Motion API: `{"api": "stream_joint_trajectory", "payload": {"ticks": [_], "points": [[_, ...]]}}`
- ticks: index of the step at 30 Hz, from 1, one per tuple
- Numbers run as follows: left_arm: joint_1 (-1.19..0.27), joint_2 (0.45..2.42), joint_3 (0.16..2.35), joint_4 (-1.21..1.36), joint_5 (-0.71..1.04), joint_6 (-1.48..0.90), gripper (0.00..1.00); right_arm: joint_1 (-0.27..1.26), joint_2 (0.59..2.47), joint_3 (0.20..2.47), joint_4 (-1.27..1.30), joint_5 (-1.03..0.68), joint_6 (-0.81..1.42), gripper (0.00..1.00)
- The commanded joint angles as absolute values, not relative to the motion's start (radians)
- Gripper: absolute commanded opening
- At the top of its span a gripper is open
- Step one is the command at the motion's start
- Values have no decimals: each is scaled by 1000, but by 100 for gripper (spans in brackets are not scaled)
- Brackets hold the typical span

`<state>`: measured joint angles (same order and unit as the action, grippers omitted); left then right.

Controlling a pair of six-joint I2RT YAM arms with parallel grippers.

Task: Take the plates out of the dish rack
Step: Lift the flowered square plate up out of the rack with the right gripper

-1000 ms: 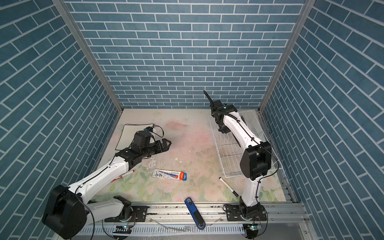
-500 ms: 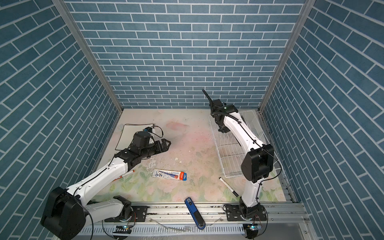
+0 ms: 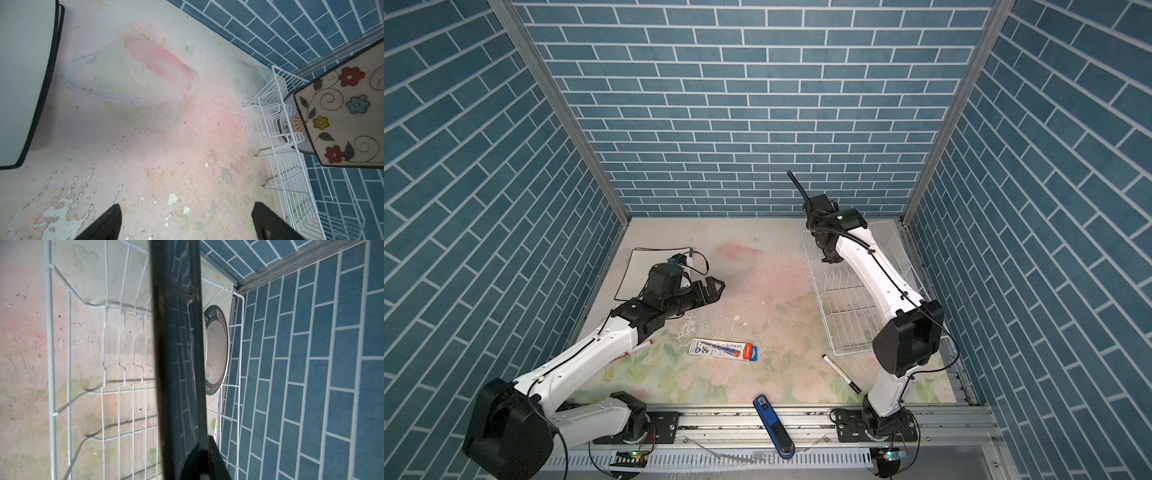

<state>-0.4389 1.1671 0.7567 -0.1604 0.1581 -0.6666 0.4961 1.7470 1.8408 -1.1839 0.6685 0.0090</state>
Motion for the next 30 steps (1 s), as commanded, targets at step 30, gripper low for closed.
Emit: {"api": "stream_joint_trajectory", "payload": {"ticks": [30], "points": [[-432, 1068, 749, -191, 185, -714, 100, 574, 1517, 1918, -1117, 559, 76, 0]]}}
